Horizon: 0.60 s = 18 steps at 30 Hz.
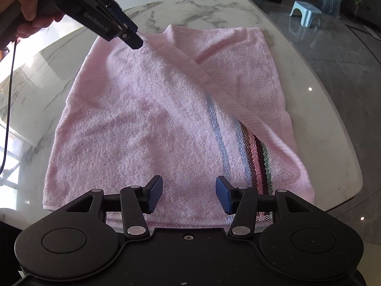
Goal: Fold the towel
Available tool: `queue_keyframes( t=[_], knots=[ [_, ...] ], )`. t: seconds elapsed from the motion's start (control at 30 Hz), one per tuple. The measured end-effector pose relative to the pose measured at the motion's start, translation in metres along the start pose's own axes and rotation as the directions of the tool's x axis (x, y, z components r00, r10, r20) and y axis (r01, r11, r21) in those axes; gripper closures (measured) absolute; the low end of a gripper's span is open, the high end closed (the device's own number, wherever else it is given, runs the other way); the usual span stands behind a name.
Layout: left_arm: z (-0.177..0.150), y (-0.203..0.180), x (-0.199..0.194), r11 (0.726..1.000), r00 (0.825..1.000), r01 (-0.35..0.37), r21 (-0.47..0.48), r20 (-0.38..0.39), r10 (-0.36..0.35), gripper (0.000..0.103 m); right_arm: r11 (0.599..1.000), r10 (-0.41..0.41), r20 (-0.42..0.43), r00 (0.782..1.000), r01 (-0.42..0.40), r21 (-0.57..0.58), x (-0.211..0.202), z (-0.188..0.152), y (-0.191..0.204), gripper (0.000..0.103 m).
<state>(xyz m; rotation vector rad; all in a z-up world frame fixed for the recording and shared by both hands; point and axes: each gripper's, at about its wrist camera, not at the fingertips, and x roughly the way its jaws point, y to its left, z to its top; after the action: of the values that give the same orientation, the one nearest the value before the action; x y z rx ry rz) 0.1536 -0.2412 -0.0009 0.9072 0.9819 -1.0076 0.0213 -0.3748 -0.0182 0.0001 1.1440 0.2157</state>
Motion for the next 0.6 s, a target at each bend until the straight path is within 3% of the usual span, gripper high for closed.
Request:
queue_keyframes(
  t=[0.4, 0.5, 0.6],
  knots=[
    [0.017, 0.015, 0.036, 0.994, 0.998, 0.06, 0.09, -0.021, -0.058, 0.072, 0.999, -0.049, -0.009, 0.999, 0.049, -0.013, 0.007, 0.003, 0.003, 0.053],
    [0.017, 0.016, 0.041, 0.992, 0.997, 0.078, 0.097, -0.028, -0.076, 0.072, 0.999, -0.05, 0.032, 0.998, 0.05, 0.007, -0.001, 0.005, 0.0, 0.053],
    [0.017, 0.018, 0.044, 0.99, 0.996, 0.09, 0.109, -0.031, -0.088, 0.072, 0.994, -0.11, 0.03, 0.993, 0.111, -0.025, -0.004, 0.01, -0.001, 0.053]
  ],
)
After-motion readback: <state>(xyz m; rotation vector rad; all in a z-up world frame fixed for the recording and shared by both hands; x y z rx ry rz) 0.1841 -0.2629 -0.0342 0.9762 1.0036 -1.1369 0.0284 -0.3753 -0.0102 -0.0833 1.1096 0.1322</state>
